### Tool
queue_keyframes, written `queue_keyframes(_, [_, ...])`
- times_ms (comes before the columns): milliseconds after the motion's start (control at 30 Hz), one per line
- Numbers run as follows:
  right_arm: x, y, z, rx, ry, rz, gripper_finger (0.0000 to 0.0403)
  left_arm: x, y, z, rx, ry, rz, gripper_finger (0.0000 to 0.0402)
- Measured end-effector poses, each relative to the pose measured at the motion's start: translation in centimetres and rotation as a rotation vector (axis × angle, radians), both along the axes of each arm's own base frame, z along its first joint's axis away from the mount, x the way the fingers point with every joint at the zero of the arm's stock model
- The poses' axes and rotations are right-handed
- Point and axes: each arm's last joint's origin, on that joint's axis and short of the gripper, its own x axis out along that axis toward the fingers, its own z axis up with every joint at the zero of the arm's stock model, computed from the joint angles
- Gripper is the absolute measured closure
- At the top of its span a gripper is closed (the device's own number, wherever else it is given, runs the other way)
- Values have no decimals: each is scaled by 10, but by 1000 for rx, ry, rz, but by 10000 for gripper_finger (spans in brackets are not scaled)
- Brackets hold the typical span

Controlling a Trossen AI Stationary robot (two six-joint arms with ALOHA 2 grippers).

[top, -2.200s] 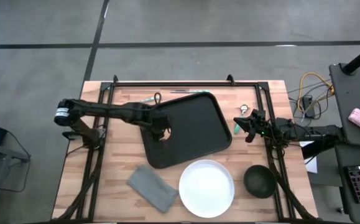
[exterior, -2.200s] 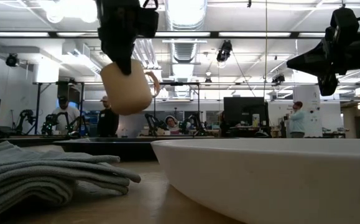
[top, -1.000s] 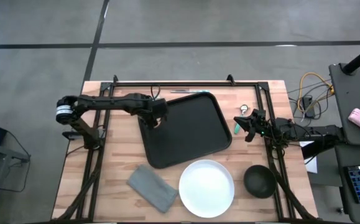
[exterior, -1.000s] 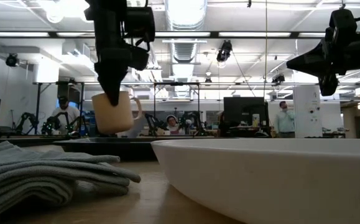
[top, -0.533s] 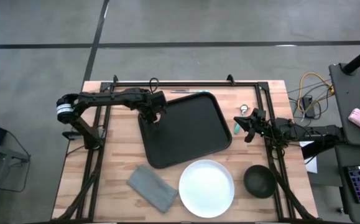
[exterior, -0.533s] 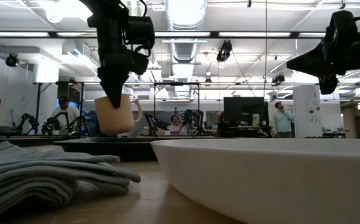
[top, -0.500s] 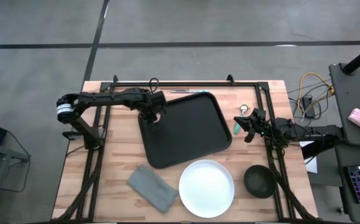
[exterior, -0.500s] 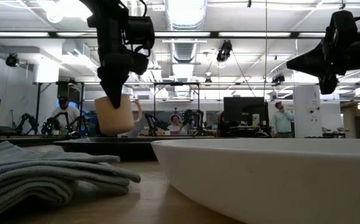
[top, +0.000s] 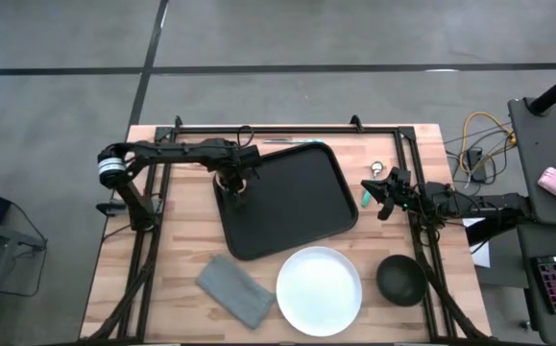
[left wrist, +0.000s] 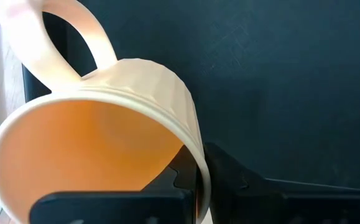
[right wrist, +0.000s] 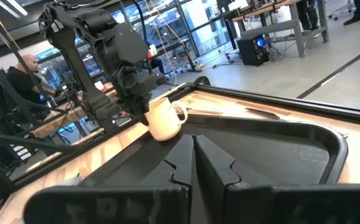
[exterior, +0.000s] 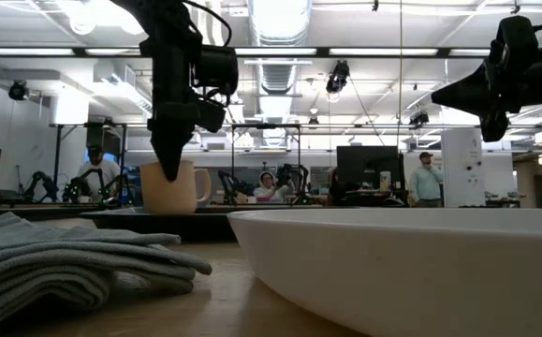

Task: Set up tray
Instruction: Put the light orange mug on the black tray

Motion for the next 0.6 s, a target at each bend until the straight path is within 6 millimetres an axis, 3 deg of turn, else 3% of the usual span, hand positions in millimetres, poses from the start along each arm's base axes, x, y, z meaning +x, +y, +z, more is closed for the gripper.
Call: queue_keyframes(600, [0,0,0,-44,20,0,394,0,0,0,-6,3,-23,395])
